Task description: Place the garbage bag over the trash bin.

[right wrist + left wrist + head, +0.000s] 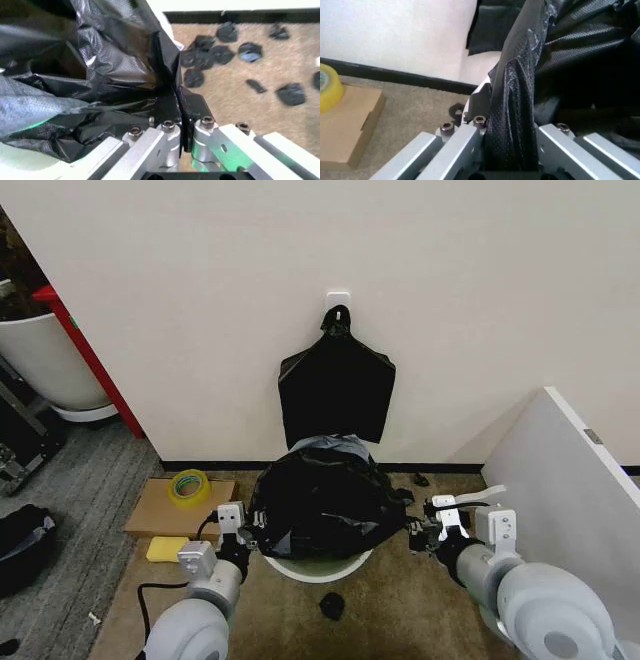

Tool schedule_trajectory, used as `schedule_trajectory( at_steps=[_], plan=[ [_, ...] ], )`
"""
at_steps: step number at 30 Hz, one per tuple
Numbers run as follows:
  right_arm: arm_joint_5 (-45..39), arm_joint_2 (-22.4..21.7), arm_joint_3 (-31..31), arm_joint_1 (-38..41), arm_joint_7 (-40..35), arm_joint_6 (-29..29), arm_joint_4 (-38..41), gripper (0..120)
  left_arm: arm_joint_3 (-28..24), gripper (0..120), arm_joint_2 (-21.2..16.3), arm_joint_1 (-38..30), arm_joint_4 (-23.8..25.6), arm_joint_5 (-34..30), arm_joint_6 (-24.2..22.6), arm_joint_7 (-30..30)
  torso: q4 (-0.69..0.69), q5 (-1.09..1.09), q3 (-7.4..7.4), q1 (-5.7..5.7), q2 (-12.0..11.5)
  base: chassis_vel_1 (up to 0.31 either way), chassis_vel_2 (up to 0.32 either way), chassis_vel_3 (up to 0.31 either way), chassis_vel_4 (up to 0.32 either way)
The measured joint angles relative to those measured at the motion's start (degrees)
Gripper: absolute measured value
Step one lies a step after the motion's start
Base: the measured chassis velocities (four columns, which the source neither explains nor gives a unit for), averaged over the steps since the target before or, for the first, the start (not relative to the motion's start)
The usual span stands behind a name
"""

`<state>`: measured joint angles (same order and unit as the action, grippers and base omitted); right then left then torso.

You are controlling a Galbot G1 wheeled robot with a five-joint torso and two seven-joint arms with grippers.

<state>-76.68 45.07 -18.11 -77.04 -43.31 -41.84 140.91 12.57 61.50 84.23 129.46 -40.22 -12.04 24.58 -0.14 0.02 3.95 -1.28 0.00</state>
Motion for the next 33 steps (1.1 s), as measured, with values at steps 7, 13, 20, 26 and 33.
schedule_trajectory(
  at_steps=[7,13,20,26,33],
  plan=[
    [-1.93,0.04,-6.19,-5.07,12.3,-0.07,-2.59,0,0.62,1,0.34,-0.25,0.27,-4.04,-0.05,1.03,0.0,-0.01,0.0,0.0,0.0,0.0,0.0,0.0,0.0],
    [1.4,1.84,-7.95,-7.26,20.59,-0.05,-5.78,0,0.71,1,0.55,-0.1,0.83,-6.35,-0.86,1.73,0.0,-0.01,0.0,0.0,0.0,0.0,0.0,0.0,0.0],
    [5.28,4.08,-7.16,-8.86,22.08,1.2,-5.69,0,0.53,1,0.95,-0.24,0.98,-7.72,-2.15,2.89,0.0,-0.01,0.0,0.01,0.0,0.0,0.0,0.0,0.0],
    [5.72,5.69,-9.01,-10.78,20.42,2.69,-3.34,23,0.58,1,0.82,0.09,0.78,-7.28,-3.23,3.35,0.0,-0.01,0.0,0.01,0.0,0.0,0.0,0.0,0.0],
    [13.24,6.4,-11.81,-14.83,22.58,5.76,-1.93,44,0.75,1,0.43,-0.45,-0.56,-6.31,-5.5,5.36,0.0,-0.01,0.0,0.0,-0.01,0.0,0.0,0.0,0.0]
  ],
)
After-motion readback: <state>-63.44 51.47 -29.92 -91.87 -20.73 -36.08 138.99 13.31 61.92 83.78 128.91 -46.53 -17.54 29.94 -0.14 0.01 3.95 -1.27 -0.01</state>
